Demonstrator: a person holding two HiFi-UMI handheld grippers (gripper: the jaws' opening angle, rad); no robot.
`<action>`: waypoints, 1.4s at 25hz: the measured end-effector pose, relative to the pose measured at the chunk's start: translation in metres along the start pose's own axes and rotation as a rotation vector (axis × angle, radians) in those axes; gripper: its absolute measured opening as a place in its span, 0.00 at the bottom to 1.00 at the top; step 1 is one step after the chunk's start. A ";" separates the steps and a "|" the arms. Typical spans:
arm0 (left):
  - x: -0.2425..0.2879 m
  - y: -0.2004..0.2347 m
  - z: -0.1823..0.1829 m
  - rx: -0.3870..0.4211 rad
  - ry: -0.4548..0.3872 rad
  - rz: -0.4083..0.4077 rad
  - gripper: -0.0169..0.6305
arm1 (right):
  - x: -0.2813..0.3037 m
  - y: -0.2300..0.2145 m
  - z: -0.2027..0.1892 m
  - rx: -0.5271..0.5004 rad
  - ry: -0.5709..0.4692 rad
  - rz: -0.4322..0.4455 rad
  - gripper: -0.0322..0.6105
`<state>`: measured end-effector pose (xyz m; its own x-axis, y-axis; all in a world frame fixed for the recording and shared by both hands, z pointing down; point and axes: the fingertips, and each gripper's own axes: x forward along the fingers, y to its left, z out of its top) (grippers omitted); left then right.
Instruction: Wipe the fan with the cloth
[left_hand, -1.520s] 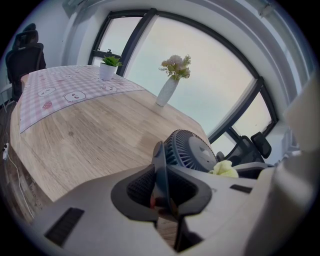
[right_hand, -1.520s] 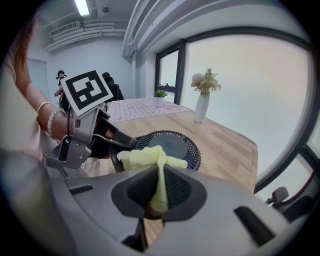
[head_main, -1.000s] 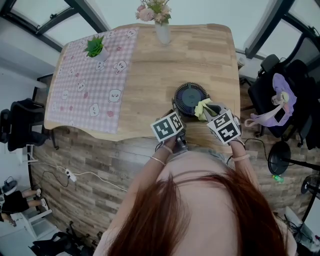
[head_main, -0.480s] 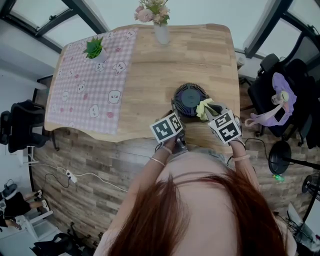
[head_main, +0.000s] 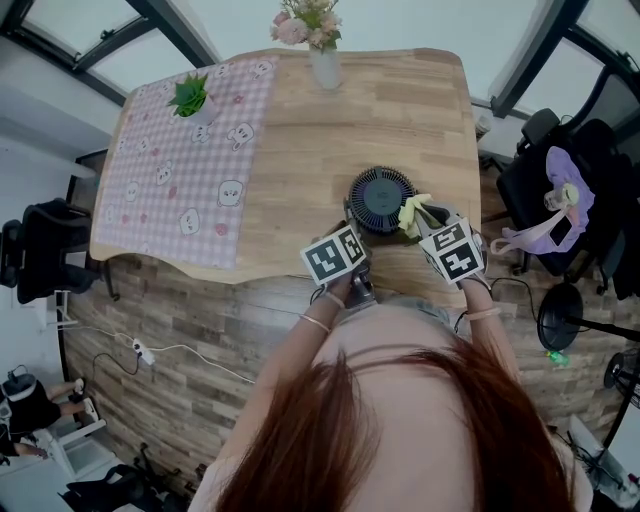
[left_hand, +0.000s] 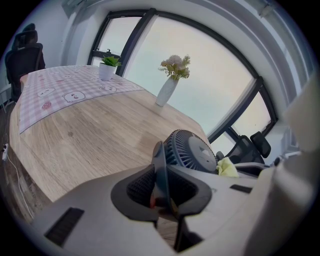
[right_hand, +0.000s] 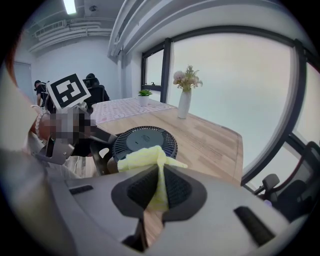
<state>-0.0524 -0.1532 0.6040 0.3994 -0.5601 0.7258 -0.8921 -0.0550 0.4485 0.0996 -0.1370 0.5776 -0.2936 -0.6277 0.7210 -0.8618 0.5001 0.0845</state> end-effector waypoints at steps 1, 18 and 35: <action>0.000 0.000 0.000 -0.001 0.000 0.000 0.12 | 0.001 -0.002 0.000 0.003 -0.002 0.000 0.09; 0.000 0.001 0.000 -0.047 0.013 -0.023 0.13 | -0.008 -0.038 0.015 0.023 -0.036 -0.103 0.09; 0.000 0.002 -0.001 -0.076 0.023 -0.061 0.14 | -0.025 0.078 0.067 -0.042 -0.149 0.233 0.09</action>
<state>-0.0538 -0.1527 0.6049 0.4581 -0.5381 0.7075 -0.8477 -0.0249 0.5299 0.0123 -0.1228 0.5204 -0.5421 -0.5724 0.6153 -0.7471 0.6634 -0.0410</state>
